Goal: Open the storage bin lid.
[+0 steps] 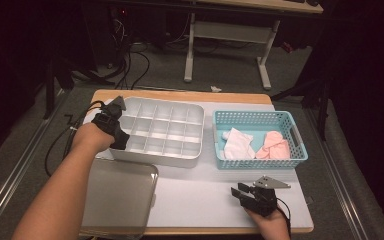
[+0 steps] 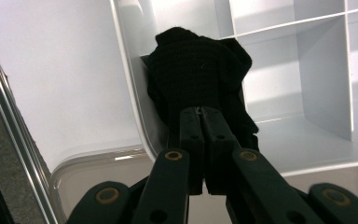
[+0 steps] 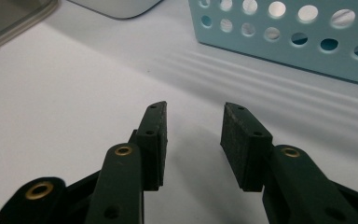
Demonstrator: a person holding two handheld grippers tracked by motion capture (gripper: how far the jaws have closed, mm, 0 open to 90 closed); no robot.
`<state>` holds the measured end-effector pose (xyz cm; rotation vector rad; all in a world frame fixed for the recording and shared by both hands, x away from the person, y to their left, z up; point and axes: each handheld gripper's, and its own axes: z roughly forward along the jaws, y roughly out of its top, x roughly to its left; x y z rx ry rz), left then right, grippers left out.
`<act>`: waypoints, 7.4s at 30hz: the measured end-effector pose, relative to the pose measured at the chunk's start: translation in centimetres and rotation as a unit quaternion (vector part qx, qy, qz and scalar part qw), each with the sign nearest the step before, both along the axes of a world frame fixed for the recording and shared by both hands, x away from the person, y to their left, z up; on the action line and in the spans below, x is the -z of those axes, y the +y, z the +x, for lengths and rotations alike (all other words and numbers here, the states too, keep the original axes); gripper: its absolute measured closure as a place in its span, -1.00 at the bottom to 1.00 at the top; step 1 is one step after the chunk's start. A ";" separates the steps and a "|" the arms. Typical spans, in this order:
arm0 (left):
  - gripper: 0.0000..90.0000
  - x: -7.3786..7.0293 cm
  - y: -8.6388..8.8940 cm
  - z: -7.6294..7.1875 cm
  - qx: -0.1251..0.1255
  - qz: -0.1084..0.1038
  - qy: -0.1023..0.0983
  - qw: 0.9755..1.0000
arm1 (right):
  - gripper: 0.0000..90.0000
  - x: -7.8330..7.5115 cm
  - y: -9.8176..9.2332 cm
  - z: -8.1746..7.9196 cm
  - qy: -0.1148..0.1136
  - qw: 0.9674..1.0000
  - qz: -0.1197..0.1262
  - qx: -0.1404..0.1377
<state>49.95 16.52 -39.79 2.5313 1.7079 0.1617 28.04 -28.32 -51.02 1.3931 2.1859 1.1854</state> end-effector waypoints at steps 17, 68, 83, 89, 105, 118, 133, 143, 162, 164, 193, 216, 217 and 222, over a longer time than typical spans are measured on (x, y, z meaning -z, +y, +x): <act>0.97 3.4 0.2 0.4 -0.005 -0.006 0.017 1.000 | 0.35 0.0 0.0 0.0 0.000 1.000 -0.004 -0.003; 1.00 4.8 -0.8 2.7 -0.002 0.003 0.015 1.000 | 0.36 0.1 0.1 0.1 0.000 1.000 -0.008 -0.004; 0.75 1.1 -0.1 0.4 -0.009 -0.013 -0.053 0.998 | 0.36 0.0 0.1 0.1 0.001 1.000 -0.007 -0.005; 0.63 -0.9 0.4 -2.2 0.005 -0.036 -0.094 0.995 | 0.35 0.0 0.0 0.1 0.001 1.000 -0.004 -0.004; 0.52 -0.4 2.9 -8.9 0.015 -0.079 -0.182 0.980 | 0.35 0.0 0.0 0.1 0.004 1.000 -0.002 0.000; 0.52 3.3 1.8 -12.8 0.022 -0.121 -0.202 0.972 | 0.38 0.0 0.0 0.0 0.001 1.000 -0.004 0.002; 0.46 6.7 -0.3 -15.7 0.049 -0.169 -0.256 0.951 | 0.39 -0.1 0.1 -0.2 -0.013 1.000 -0.005 0.005; 0.23 8.6 -1.9 -16.6 0.080 -0.183 -0.291 0.936 | 0.39 -1.2 0.5 0.0 -0.054 0.998 -0.009 0.018; -0.01 7.9 -0.2 -18.1 0.131 -0.255 -0.309 0.907 | 0.28 -7.4 1.2 1.1 -0.113 0.990 -0.024 0.081; -0.01 8.0 0.1 -18.1 0.130 -0.263 -0.305 0.906 | 0.25 -7.8 1.3 1.8 -0.111 0.990 -0.021 0.086; -0.18 8.3 1.6 -17.8 0.118 -0.299 -0.297 0.899 | 0.17 -9.2 1.9 14.5 -0.022 0.990 -0.101 0.092; -0.16 8.3 2.2 -17.7 0.108 -0.296 -0.303 0.899 | 0.20 -6.9 1.7 20.1 0.139 0.972 -0.154 0.109; -0.16 8.4 2.2 -17.7 0.108 -0.296 -0.303 0.899 | 0.20 -6.7 1.8 20.2 0.150 0.970 -0.158 0.111; -0.16 8.5 2.0 -17.7 0.109 -0.293 -0.300 0.901 | 0.18 -6.3 1.5 20.6 0.184 0.963 -0.157 0.117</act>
